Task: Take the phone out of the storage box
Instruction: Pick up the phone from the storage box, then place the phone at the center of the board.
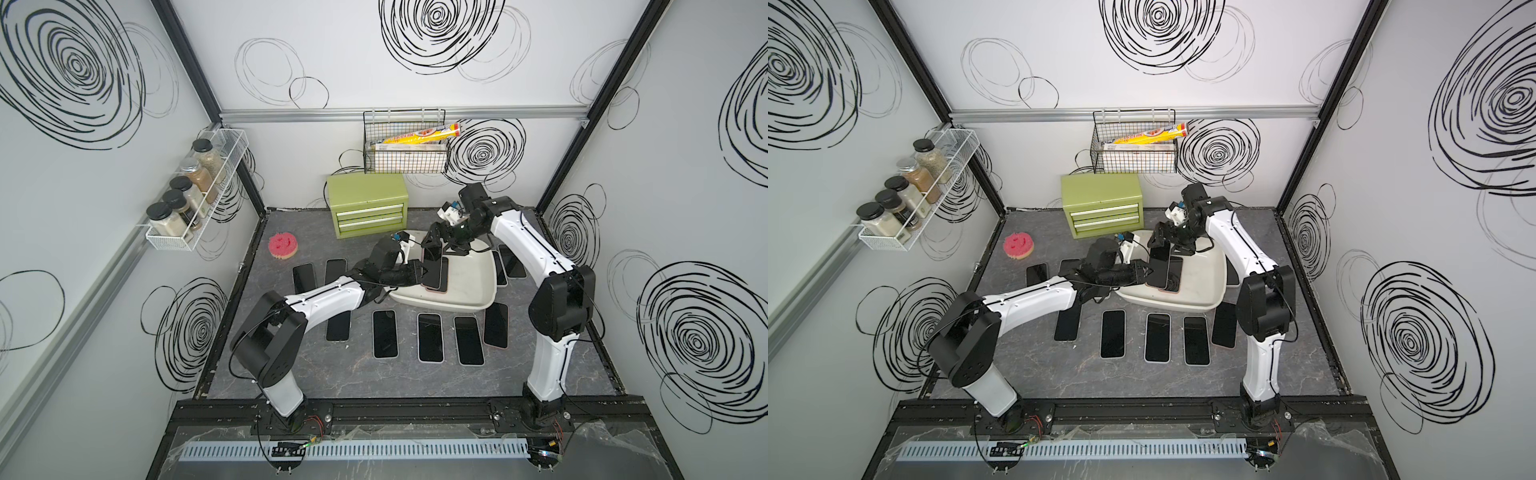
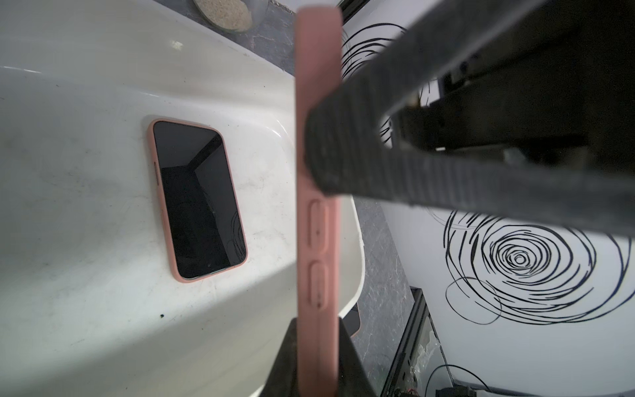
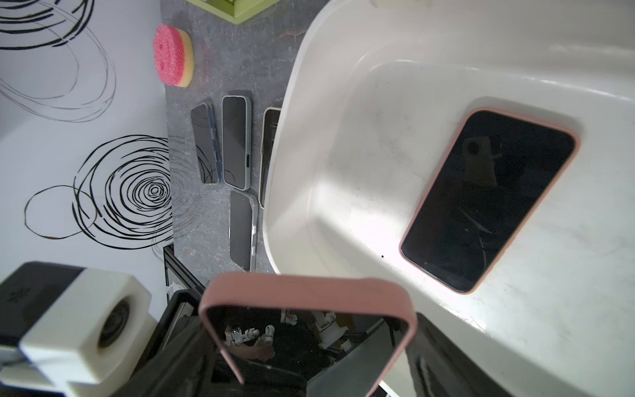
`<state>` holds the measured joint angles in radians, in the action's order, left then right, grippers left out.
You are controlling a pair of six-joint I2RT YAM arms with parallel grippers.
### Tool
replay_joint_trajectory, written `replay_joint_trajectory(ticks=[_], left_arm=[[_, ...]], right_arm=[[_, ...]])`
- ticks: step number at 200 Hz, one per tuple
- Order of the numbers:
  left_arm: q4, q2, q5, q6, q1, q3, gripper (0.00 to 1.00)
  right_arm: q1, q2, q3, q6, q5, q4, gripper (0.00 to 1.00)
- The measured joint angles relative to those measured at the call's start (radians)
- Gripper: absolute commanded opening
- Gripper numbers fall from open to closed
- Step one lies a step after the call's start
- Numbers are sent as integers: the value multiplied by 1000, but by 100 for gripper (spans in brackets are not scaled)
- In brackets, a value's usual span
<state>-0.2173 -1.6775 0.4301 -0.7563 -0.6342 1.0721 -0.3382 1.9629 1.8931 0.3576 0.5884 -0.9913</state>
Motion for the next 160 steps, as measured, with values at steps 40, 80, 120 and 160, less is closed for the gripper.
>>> replay_joint_trajectory(ticks=[40, 80, 120, 160], left_arm=[[5, 53, 16, 0, 16, -64, 2], [56, 167, 14, 3, 95, -146, 1], [124, 299, -1, 32, 183, -198, 1], [283, 439, -31, 100, 277, -234, 1]], right_arm=[[16, 9, 14, 21, 28, 22, 92], [79, 10, 15, 21, 24, 28, 93], [111, 21, 21, 13, 8, 29, 93], [117, 26, 24, -7, 2, 27, 93]])
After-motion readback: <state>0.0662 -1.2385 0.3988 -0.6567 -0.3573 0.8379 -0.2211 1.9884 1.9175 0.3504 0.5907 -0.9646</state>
